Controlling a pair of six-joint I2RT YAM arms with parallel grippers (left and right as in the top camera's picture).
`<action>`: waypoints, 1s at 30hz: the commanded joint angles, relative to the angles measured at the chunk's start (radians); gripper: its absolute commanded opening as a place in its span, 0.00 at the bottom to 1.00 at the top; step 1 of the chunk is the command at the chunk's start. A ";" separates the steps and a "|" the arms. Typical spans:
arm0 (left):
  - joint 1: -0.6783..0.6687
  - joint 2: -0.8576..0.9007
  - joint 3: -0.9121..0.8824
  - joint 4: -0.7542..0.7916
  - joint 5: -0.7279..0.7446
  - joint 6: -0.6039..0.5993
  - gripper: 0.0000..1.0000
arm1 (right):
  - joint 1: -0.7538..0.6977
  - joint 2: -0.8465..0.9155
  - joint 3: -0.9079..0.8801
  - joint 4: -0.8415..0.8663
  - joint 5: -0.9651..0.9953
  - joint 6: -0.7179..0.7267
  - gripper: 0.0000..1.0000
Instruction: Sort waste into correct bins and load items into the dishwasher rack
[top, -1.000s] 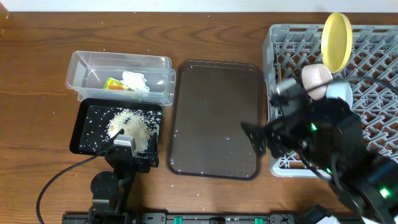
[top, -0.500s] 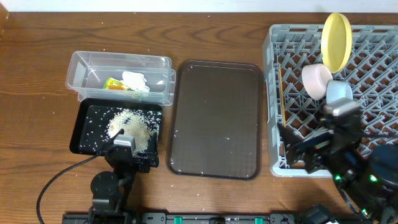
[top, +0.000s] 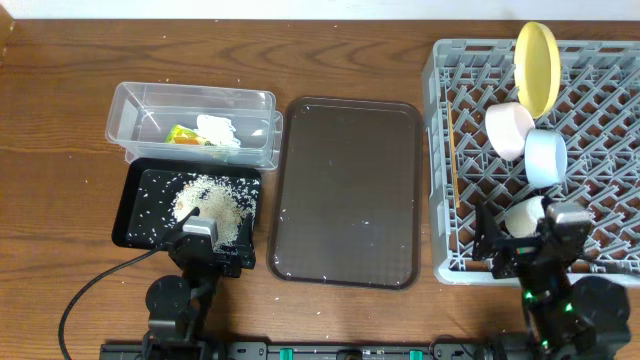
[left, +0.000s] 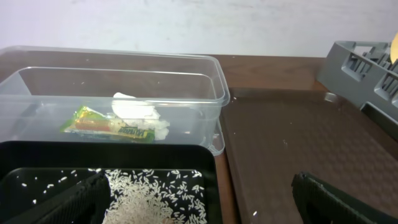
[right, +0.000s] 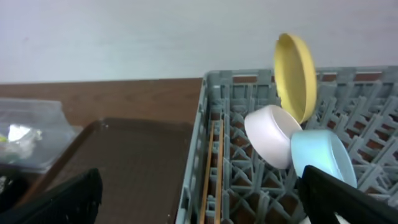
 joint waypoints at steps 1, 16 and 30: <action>0.005 -0.007 -0.024 -0.007 0.006 0.018 0.96 | -0.044 -0.098 -0.096 0.039 -0.018 0.037 0.99; 0.005 -0.007 -0.024 -0.007 0.006 0.017 0.96 | -0.095 -0.247 -0.546 0.464 -0.022 0.253 0.99; 0.005 -0.007 -0.024 -0.007 0.006 0.018 0.96 | -0.095 -0.247 -0.563 0.470 -0.007 0.266 0.99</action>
